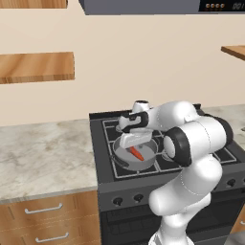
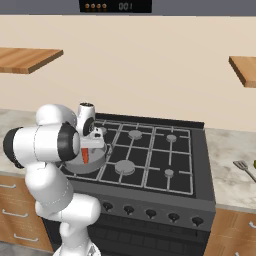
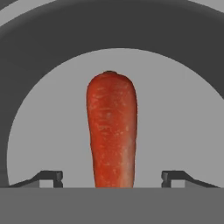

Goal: Put the carrot and lemon in the pot. Retrieve the spatula and lightly stir the vegetables in the pot.

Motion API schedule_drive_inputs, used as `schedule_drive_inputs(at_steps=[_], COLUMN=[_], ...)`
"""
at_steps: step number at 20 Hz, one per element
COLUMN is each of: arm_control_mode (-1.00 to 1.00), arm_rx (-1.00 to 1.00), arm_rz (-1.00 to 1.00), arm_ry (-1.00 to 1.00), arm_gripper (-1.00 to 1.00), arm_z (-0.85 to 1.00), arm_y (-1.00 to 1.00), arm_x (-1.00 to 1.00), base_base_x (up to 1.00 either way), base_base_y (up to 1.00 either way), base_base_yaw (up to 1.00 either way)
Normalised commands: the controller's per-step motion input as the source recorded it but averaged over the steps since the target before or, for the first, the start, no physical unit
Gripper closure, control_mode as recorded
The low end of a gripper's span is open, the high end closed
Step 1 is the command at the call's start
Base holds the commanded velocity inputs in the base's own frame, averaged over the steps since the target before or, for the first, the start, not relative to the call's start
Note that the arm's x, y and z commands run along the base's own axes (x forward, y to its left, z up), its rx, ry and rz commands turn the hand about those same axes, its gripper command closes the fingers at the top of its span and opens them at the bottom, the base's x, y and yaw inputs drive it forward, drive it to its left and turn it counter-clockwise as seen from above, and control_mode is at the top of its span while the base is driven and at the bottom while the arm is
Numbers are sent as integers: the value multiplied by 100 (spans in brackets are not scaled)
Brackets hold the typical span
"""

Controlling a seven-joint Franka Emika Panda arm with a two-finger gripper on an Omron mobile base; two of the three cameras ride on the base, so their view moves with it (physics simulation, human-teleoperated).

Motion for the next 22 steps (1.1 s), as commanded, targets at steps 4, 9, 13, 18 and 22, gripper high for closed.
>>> schedule_drive_inputs(at_steps=[4, 9, 13, 18, 22], arm_control_mode=[-100, -100, -100, -100, -100], arm_rx=[0, 1, 4, 2, 0], arm_rz=[0, 0, 0, 0, 0], arm_ry=[1, 0, -1, -3, -2], arm_gripper=[-100, -100, -100, -100, -100], arm_z=[46, 43, 34, 48, 42], arm_y=[0, 0, 0, 0, -11], arm_x=[-7, -58, -100, -93, -65], base_base_x=[0, 0, 0, 0, 0], base_base_y=[0, 0, 0, 0, 0], base_base_yaw=[0, 0, 0, 0, 0])
